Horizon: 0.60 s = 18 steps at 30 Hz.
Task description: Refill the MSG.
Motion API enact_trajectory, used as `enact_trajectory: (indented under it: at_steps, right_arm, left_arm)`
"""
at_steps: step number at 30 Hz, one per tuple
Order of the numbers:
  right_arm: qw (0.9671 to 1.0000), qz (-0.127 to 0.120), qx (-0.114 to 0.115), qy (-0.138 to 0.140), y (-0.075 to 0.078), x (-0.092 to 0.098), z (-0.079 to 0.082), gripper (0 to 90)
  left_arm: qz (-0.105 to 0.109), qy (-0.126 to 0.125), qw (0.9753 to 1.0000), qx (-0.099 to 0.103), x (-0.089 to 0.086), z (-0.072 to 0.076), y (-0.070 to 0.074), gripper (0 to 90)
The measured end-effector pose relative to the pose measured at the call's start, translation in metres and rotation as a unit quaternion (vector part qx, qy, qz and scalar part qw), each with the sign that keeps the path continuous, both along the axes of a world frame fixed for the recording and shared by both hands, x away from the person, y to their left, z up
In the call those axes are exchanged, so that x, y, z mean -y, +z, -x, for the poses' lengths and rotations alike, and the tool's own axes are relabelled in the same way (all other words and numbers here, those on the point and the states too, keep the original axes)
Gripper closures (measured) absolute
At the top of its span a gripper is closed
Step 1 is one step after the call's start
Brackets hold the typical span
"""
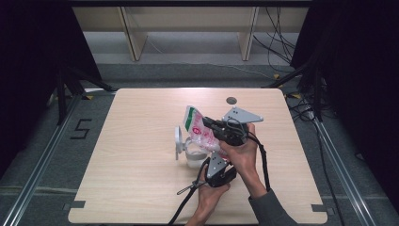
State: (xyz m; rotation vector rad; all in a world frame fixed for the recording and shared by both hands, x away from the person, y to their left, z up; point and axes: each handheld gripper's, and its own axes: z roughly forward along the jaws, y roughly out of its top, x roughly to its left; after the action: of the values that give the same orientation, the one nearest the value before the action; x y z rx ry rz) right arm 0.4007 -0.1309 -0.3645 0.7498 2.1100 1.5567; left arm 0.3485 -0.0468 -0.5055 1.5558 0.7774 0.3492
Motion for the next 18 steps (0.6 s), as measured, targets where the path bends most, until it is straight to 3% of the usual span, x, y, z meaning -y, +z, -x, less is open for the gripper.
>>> enact_trajectory:
  at_steps: [1, 3, 5, 11, 15, 18]
  right_arm:
    - [1.0000, 0.004, 0.003, 0.003, -0.0007, -0.0007, -0.0008, 90.0]
    - [0.9998, -0.004, -0.016, -0.007, -0.0019, -0.0017, 0.0013, 90.0]
    - [0.9999, -0.003, -0.006, -0.009, -0.0013, -0.0010, 0.0010, 90.0]
    - [0.9998, 0.001, -0.014, -0.012, -0.0019, -0.0010, 0.0013, 90.0]
    - [1.0000, -0.001, 0.002, -0.001, -0.0013, -0.0009, -0.0006, 90.0]
    - [0.9999, 0.001, -0.009, -0.005, -0.0031, -0.0024, 0.0007, 90.0]
  left_arm:
    - [0.000, 0.000, 1.0000, 0.000, 0.0004, -0.0002, -0.0002, 78.1]
    - [-0.001, 0.001, 1.0000, -0.001, 0.0005, -0.0006, -0.0003, 78.0]
    - [0.002, 0.000, 1.0000, 0.001, 0.0002, -0.0002, 0.0003, 78.0]
    - [-0.002, 0.000, 1.0000, 0.001, 0.0010, -0.0005, -0.0008, 78.0]
    - [0.003, 0.000, 1.0000, 0.001, 0.0007, -0.0001, 0.0004, 78.0]
    - [-0.001, 0.000, 1.0000, -0.001, 0.0008, -0.0006, -0.0003, 78.0]
